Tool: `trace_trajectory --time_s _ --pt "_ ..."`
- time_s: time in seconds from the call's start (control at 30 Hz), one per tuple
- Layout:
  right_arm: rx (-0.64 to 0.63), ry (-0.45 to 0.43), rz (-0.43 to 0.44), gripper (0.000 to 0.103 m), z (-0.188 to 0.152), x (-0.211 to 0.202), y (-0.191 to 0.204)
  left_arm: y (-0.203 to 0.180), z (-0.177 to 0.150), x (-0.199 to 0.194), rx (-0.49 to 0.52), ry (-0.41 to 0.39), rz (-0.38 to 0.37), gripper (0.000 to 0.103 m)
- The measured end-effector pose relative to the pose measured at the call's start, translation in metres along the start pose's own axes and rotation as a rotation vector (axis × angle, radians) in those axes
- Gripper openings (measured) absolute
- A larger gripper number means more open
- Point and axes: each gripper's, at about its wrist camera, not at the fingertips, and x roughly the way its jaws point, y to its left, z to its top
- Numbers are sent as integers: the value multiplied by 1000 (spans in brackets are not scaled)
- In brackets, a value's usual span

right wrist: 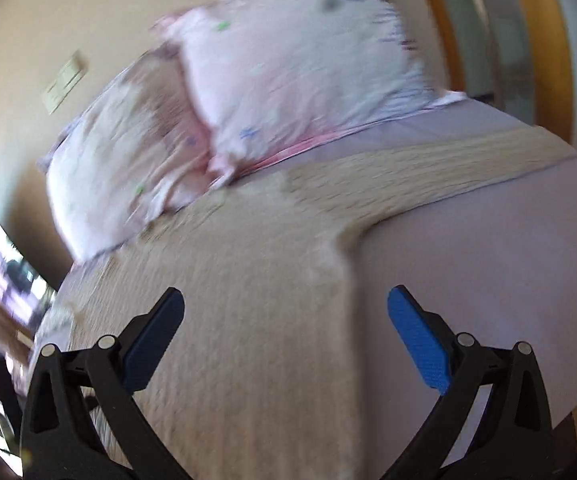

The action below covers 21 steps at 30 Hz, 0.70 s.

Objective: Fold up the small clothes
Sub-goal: 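Grasp the sweater sleeve with the right gripper and fold it across the body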

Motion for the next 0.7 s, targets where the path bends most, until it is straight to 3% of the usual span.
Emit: trace_trajectory --time_s 0.03,0.17,0.3,0.43,0.53,0.6,0.7 --pt "99 -16 -43 99 21 1 -29 4 4 -3 -10 -32 -19 102" --pt "489 -9 -141 74 75 26 -143 40 30 -15 -83 -187 -31 102" --pt "671 -33 -208 70 93 46 -207 90 57 -19 -125 -267 41 102" --pt "759 -135 -225 43 104 55 -244 141 71 -17 -186 -272 160 102" --pt "809 -149 -239 10 109 68 -263 185 70 -13 -312 -256 170 102" --pt "771 -146 -271 10 116 68 -253 212 64 -11 -405 -262 163 102" --pt "492 -214 -261 9 138 54 -184 249 51 -10 -529 -329 74 102"
